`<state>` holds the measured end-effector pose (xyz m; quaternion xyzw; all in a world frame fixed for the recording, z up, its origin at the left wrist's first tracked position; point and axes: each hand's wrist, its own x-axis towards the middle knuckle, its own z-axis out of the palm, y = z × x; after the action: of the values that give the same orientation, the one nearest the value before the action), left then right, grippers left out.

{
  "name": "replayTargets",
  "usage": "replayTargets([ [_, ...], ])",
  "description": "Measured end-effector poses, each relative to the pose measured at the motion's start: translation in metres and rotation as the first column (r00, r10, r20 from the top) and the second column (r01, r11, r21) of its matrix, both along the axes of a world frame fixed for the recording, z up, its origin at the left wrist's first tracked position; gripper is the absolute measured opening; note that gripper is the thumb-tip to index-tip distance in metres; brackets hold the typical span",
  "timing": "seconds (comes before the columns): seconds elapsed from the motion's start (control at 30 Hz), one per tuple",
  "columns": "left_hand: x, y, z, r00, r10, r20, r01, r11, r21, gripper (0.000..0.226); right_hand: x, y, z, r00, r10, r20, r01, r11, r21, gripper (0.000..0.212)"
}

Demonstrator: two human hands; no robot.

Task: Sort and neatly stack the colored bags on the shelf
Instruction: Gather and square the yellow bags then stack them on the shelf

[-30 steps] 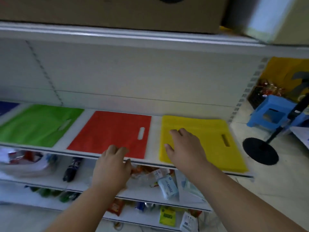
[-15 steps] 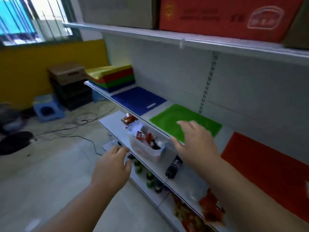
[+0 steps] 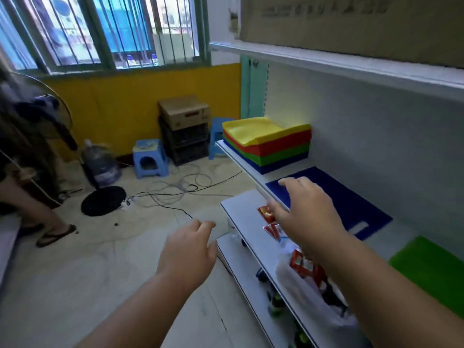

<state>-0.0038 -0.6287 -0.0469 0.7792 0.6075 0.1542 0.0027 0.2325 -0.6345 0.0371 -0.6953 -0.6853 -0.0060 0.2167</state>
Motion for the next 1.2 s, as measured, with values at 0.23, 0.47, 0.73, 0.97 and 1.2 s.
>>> replayTargets([
  [0.23, -0.085, 0.150, -0.019, 0.988, -0.078, 0.136, 0.073, 0.996, 0.041, 0.036, -0.083, 0.132, -0.012, 0.991, -0.124, 0.051, 0.122, 0.992, 0.031, 0.050],
  [0.47, -0.108, 0.293, 0.000, 0.944, -0.297, 0.142, 0.296, 0.955, 0.033, 0.035, -0.113, 0.208, -0.001, 0.932, -0.359, 0.056, 0.358, 0.933, 0.028, 0.049],
  [0.73, -0.056, 0.427, -0.009, 0.892, -0.432, 0.134, 0.438, 0.899, -0.015, 0.038, -0.076, 0.294, -0.013, 0.850, -0.520, 0.089, 0.523, 0.852, -0.024, 0.052],
  [0.97, -0.026, 0.517, -0.008, 0.846, -0.519, 0.118, 0.527, 0.848, -0.048, 0.036, -0.053, 0.350, -0.014, 0.749, -0.642, 0.167, 0.662, 0.738, -0.131, 0.048],
  [1.2, 0.006, 0.590, -0.009, 0.844, -0.514, 0.153, 0.536, 0.822, -0.192, 0.053, -0.064, 0.368, -0.027, 0.593, -0.693, 0.409, 0.778, 0.625, -0.068, 0.039],
])
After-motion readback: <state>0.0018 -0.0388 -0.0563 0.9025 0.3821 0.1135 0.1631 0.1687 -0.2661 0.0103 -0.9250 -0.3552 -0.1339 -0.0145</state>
